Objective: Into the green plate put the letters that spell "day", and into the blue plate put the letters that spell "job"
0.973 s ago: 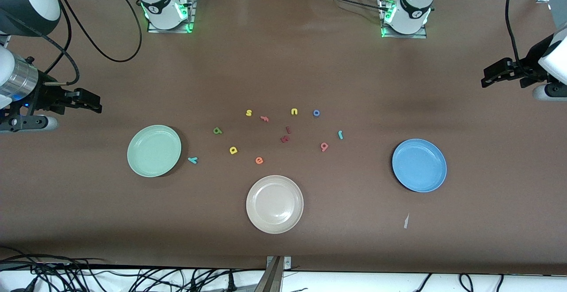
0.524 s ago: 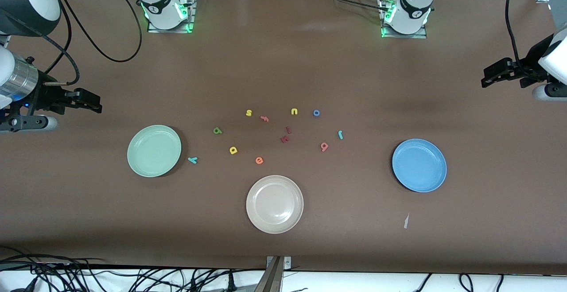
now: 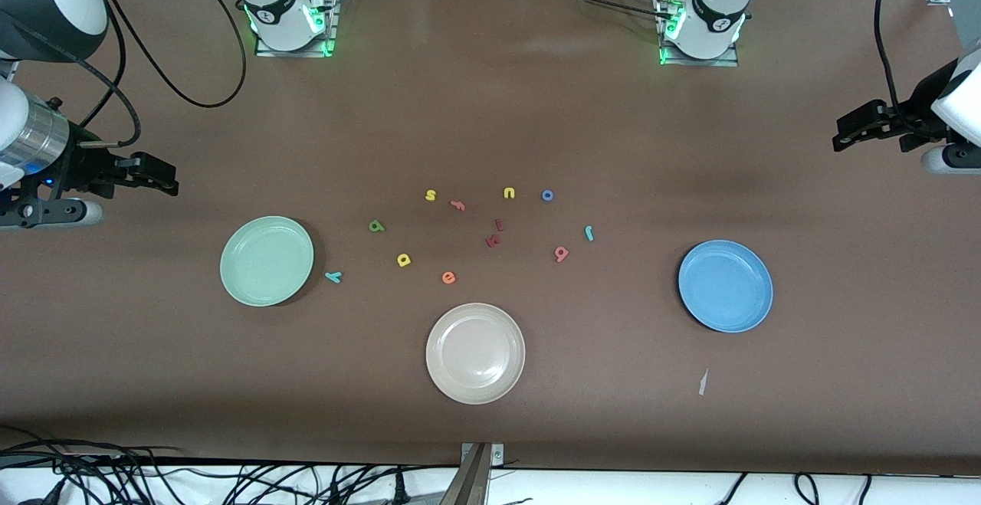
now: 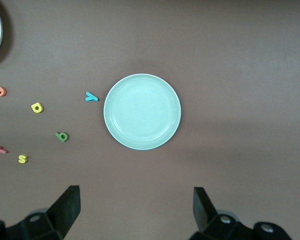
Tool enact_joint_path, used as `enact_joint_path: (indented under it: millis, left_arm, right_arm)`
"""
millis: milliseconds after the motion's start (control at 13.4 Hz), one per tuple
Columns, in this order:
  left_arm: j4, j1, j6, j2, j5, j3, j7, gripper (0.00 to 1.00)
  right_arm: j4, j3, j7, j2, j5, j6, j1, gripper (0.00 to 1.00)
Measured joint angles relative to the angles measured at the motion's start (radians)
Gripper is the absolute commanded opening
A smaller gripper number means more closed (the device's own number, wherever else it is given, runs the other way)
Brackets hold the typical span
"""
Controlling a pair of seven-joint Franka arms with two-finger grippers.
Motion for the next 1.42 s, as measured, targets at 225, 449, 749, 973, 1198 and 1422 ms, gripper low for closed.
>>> enact_joint_path:
  millis: [225,449,749,973,1198,1422]
  left_arm:
    - [0.0,0.0,0.0,0.0,0.0,0.0,0.0,1.0]
    - [0.0,0.0,0.0,0.0,0.0,0.0,0.0,1.0]
    - [0.0,0.0,0.0,0.0,0.0,0.0,0.0,1.0]
    - [0.0,0.0,0.0,0.0,0.0,0.0,0.0,1.0]
    - [0.0,0.0,0.0,0.0,0.0,0.0,0.0,1.0]
    - [0.0,0.0,0.0,0.0,0.0,0.0,0.0,1.0]
  right_arm:
    - [0.01,-0.001,-0.03,-0.005,0.0,-0.003,0.0,1.0]
    - [0.011,-0.004,-0.047,-0.012,0.001,-0.004,-0.001,1.0]
    - [0.011,-0.004,-0.048,-0.013,0.002,-0.004,-0.001,1.0]
    - [0.011,-0.003,-0.048,-0.013,0.002,-0.005,-0.001,1.0]
    - [0.011,-0.003,-0.048,-0.012,0.003,-0.006,-0.001,1.0]
    - [0.011,-0.002,-0.049,-0.01,0.003,-0.006,-0.001,1.0]
